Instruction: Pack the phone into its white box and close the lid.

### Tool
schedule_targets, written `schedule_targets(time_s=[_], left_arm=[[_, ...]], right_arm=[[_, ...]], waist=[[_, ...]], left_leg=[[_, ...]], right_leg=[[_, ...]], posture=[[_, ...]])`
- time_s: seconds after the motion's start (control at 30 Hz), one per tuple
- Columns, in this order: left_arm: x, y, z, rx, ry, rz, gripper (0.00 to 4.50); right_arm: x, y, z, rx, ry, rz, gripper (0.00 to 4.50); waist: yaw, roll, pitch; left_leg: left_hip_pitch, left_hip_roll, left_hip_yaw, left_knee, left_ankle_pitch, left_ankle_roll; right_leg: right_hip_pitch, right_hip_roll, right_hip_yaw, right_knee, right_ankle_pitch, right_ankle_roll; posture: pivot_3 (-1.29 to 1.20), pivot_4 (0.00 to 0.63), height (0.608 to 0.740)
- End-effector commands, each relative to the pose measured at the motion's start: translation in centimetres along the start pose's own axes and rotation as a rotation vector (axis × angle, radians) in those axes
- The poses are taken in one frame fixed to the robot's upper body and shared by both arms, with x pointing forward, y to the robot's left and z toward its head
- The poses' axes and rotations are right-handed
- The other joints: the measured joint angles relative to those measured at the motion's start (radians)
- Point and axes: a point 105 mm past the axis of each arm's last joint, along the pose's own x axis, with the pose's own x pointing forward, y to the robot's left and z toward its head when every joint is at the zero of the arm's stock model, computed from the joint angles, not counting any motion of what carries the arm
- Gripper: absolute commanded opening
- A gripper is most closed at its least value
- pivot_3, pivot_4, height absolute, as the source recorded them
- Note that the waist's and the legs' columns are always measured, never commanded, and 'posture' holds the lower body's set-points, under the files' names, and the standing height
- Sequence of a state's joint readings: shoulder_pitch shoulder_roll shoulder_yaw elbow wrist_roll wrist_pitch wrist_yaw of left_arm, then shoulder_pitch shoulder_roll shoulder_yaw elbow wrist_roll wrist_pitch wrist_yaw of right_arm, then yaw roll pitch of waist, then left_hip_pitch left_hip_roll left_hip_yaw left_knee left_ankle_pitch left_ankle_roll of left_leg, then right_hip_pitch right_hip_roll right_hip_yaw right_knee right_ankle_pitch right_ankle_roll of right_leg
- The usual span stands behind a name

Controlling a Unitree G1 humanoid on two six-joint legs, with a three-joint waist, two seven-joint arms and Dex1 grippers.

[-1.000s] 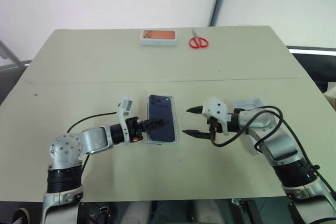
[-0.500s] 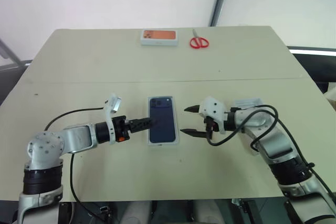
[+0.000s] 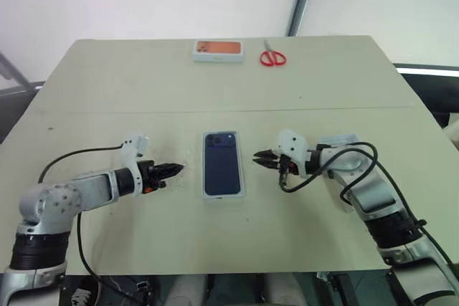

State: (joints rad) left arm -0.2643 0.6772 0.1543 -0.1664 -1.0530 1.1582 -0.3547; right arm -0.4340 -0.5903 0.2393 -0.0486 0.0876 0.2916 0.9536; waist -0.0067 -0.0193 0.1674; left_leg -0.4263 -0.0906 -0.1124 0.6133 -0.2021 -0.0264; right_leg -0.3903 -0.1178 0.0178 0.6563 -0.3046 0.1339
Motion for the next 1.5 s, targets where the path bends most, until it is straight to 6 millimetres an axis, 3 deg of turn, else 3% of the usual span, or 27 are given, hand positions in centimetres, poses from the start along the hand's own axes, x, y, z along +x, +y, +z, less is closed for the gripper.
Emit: schedule_targets(time_s=[0.03,0.23,0.47,0.73,1.13,1.27,1.5], left_arm=[[1.3,-0.7,0.3,0.056,-0.003,-0.015,0.02],[4.9,-1.4,-0.7,0.138,0.057,-0.006,0.02],[6.7,-3.7,-1.4,0.150,0.095,-0.115,0.02],[9.5,-7.9,-2.2,0.146,0.103,-0.258,0.02],[12.5,-11.2,-3.1,0.222,0.139,-0.361,0.02],[12.8,-11.7,-3.4,0.232,0.145,-0.382,0.02],[12.6,-10.7,-3.1,0.259,0.142,-0.360,0.02]], right_arm=[[0.3,0.0,0.5,-0.067,-0.004,-0.006,0.00],[2.5,1.0,0.8,-0.079,-0.012,-0.006,0.00],[2.7,2.0,1.1,-0.078,-0.023,0.008,0.00],[-1.9,1.3,-1.7,-0.054,0.091,-0.034,0.00],[-7.4,0.7,-4.8,0.008,0.230,-0.108,0.00],[-8.0,0.5,-5.0,0.016,0.245,-0.126,0.00],[-8.0,0.9,-5.0,0.017,0.248,-0.125,0.00]], waist=[[-0.001,0.000,0.000],[-0.004,0.001,0.000],[0.003,0.001,-0.001],[0.043,0.000,0.000],[0.048,0.001,0.000],[0.045,0.001,0.000],[0.045,0.001,0.000]], left_leg=[[0.000,0.000,0.000,0.000,0.000,0.000],[0.000,0.001,0.000,0.000,0.000,0.000],[0.002,0.000,-0.002,0.001,0.000,0.000],[0.002,-0.002,-0.002,0.004,-0.001,0.001],[0.002,-0.002,-0.002,0.004,-0.001,0.002],[0.002,-0.002,-0.002,0.004,-0.001,0.003],[0.002,-0.001,-0.002,0.004,-0.001,0.003]], right_leg=[[0.000,0.000,0.000,0.000,0.000,0.000],[0.001,0.001,0.000,0.000,0.000,0.000],[0.001,0.001,-0.002,0.001,0.000,0.000],[0.003,-0.001,-0.003,-0.002,0.000,0.001],[0.010,0.000,-0.004,-0.004,0.000,0.001],[0.010,-0.001,-0.004,-0.005,0.000,0.001],[0.010,0.000,-0.004,-0.006,0.000,0.001]], posture=[[0.00,0.150,0.740],[0.00,0.150,0.740],[0.00,0.150,0.740],[0.00,0.150,0.740],[0.00,0.150,0.740],[0.00,0.150,0.740],[0.00,0.150,0.740]])
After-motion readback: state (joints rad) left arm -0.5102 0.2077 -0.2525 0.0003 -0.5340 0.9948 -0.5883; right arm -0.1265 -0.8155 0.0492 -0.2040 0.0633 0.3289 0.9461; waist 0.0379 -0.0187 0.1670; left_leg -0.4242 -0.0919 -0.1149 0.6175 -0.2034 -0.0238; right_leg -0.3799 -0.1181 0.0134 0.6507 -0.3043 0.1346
